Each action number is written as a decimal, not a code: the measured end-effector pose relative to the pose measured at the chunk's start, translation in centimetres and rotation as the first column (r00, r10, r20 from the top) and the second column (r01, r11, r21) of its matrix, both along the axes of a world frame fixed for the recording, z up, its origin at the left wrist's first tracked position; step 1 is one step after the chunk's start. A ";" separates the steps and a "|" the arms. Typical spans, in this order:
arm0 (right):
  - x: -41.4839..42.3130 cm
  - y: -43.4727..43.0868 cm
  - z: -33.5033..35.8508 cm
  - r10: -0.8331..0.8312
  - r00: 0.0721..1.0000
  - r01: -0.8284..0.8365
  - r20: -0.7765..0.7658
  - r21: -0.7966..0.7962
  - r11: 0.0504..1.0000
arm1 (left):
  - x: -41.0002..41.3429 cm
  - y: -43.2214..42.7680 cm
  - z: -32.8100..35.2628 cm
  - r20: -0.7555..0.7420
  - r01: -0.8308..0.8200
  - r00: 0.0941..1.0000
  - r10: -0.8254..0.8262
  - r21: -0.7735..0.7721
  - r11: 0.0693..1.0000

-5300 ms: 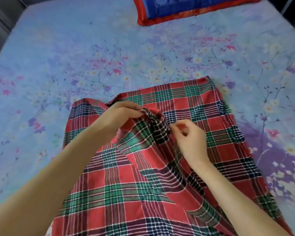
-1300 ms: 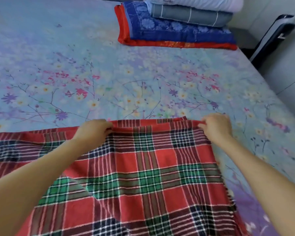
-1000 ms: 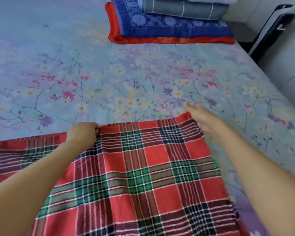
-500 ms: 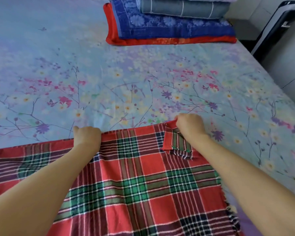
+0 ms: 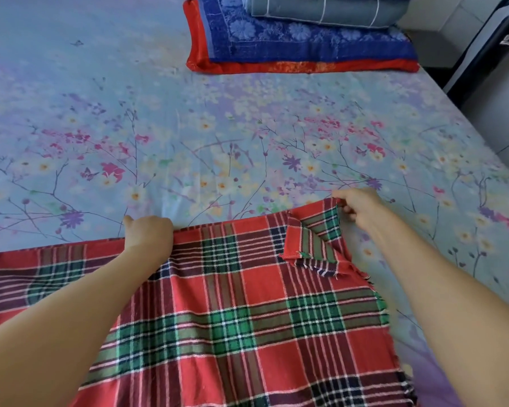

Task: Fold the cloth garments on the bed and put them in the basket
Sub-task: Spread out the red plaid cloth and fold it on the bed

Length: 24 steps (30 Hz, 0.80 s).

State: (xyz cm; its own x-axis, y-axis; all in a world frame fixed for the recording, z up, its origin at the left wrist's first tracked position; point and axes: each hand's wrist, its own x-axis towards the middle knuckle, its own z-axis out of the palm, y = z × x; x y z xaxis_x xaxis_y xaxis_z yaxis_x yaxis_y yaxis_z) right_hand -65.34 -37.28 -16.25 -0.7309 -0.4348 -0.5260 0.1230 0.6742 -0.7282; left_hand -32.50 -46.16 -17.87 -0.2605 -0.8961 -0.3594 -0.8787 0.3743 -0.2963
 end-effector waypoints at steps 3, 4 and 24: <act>2.1 0.6 -1.1 0.247 0.799 -0.179 -0.547 0.176 0.968 | -0.1 0.0 -0.2 -0.007 -0.011 1.000 0.011 -0.011 1.000; 3.3 1.2 -0.9 0.306 0.649 -0.237 -0.697 0.197 0.951 | -0.1 0.0 -0.2 -0.005 -0.007 1.000 0.007 -0.018 1.000; 3.4 3.0 -4.6 0.356 0.451 -0.109 -0.818 0.346 0.932 | 3.7 0.5 -5.3 -0.642 -0.172 0.742 -0.191 -0.458 0.872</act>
State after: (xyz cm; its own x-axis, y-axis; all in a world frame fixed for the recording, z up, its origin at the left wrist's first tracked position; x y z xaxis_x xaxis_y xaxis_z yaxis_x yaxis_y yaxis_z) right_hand -61.91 -34.28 -20.88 -0.7486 -0.6303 0.2058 -0.6627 0.7212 -0.2017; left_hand -28.80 -45.66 -23.18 -0.2723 -0.8937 0.3566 -0.9085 0.3609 0.2108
